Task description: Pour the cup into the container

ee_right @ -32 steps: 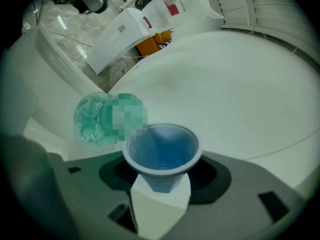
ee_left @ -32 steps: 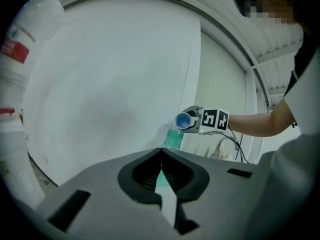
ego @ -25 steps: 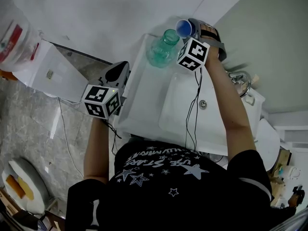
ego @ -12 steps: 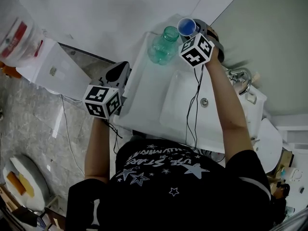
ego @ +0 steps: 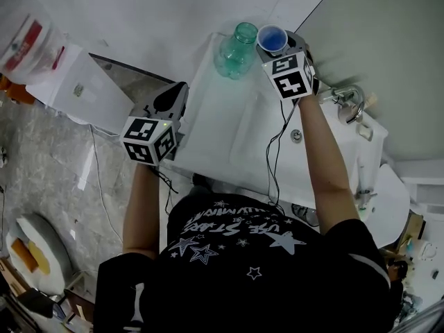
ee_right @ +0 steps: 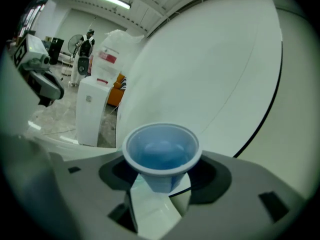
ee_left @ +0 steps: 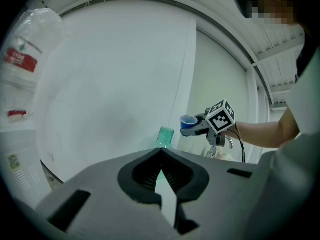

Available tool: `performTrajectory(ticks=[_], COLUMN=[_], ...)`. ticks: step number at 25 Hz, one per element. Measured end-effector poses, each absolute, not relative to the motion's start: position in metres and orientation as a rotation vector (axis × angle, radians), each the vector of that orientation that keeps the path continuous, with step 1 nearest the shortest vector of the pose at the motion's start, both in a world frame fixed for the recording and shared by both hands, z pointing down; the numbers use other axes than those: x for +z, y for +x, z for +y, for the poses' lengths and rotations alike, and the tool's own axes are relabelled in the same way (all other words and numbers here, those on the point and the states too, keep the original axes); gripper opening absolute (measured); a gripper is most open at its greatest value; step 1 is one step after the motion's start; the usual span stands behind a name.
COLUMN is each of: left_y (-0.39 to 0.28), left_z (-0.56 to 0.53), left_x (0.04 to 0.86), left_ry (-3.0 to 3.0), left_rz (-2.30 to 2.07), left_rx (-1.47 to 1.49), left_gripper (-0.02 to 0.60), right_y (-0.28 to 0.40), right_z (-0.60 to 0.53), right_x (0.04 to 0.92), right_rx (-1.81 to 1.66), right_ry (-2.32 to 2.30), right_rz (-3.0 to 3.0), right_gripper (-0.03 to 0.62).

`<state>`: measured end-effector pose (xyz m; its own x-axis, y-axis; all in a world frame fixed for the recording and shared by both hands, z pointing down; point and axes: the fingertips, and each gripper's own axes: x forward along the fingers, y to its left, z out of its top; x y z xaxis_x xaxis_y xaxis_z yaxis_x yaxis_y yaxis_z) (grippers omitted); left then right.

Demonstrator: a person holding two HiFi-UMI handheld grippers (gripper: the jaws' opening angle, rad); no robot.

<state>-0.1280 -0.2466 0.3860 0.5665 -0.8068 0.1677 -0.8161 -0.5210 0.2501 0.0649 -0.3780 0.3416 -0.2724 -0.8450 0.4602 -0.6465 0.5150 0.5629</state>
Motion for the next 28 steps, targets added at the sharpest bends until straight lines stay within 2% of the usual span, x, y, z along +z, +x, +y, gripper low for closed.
performTrajectory(ticks=[14, 28], left_y=[-0.137, -0.161], left_z=[-0.210, -0.210], left_x=[0.411, 0.452], left_ry=[2.429, 2.350], left_rz=[-1.394, -1.399], left_rx=[0.092, 0.177], left_gripper=[0.011, 0.011], right_y=[0.014, -0.039], right_z=[-0.312, -0.310], right_x=[0.438, 0.515], right_rx=[-0.010, 0.152], right_ry=[1.244, 1.145], right_rz=[-2.362, -2.471], right_gripper=[0.288, 0.296])
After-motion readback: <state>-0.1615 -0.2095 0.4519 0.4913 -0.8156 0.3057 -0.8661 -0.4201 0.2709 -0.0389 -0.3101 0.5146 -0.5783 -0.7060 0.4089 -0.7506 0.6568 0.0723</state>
